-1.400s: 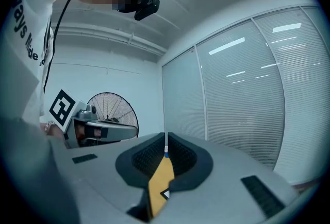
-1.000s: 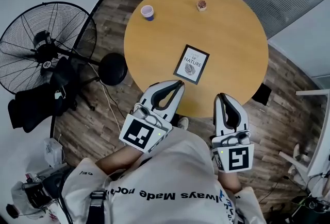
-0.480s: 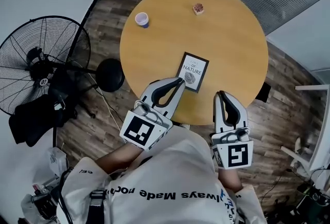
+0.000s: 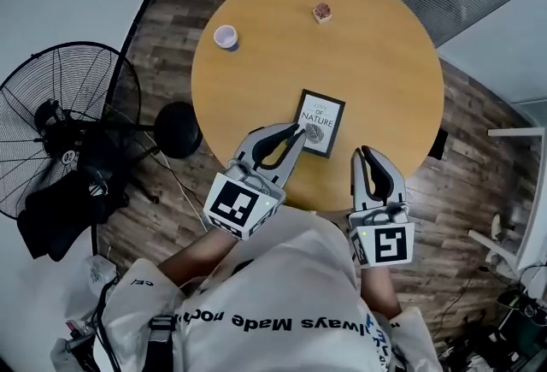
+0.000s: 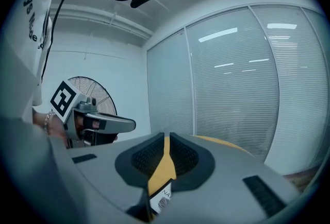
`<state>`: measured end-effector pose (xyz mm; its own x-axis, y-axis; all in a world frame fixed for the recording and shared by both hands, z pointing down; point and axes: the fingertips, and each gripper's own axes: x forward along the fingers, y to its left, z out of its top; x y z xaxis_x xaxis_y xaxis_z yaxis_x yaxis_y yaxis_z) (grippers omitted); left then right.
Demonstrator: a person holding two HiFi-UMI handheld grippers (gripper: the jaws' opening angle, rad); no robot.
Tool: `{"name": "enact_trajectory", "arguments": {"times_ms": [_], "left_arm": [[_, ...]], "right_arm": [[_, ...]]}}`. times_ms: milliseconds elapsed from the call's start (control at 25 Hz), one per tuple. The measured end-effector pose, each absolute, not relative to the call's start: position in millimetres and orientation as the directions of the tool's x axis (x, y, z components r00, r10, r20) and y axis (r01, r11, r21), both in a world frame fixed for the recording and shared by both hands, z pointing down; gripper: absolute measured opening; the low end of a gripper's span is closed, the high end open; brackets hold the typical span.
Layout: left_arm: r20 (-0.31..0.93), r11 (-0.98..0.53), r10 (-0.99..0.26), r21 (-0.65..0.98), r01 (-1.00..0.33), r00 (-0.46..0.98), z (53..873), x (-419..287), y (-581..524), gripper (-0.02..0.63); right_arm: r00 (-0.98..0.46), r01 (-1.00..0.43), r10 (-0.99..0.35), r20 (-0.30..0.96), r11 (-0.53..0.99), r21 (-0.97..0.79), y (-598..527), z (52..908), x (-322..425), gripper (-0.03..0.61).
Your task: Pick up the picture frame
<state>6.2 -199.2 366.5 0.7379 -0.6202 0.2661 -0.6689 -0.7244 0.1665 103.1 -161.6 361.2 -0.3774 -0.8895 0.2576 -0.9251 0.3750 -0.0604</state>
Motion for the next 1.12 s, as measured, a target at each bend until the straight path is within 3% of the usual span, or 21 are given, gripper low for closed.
{"name": "enact_trajectory", "arguments": {"times_ms": [520, 720, 1120], "left_arm": [[0.384, -0.736, -0.539, 0.22, -0.641, 0.75, 447.4, 0.7, -207.2, 0.037], [0.439, -0.717, -0.516, 0.248, -0.651, 0.735, 483.1, -5.2, -210.8, 0.101], [0.552, -0.686, -0.463, 0.272, -0.674, 0.693, 560.6, -8.6, -210.1, 0.101]], "right_arm": [[-0.355, -0.933, -0.855, 0.379, 0.348, -0.09, -170.9, 435.3, 92.4, 0.048], [-0.358, -0.933, -0.83, 0.428, 0.34, -0.121, -174.1, 467.8, 89.0, 0.064], [-0.352, -0.934, -0.771, 0.531, 0.325, -0.148, -174.6, 540.9, 91.3, 0.086]]}}
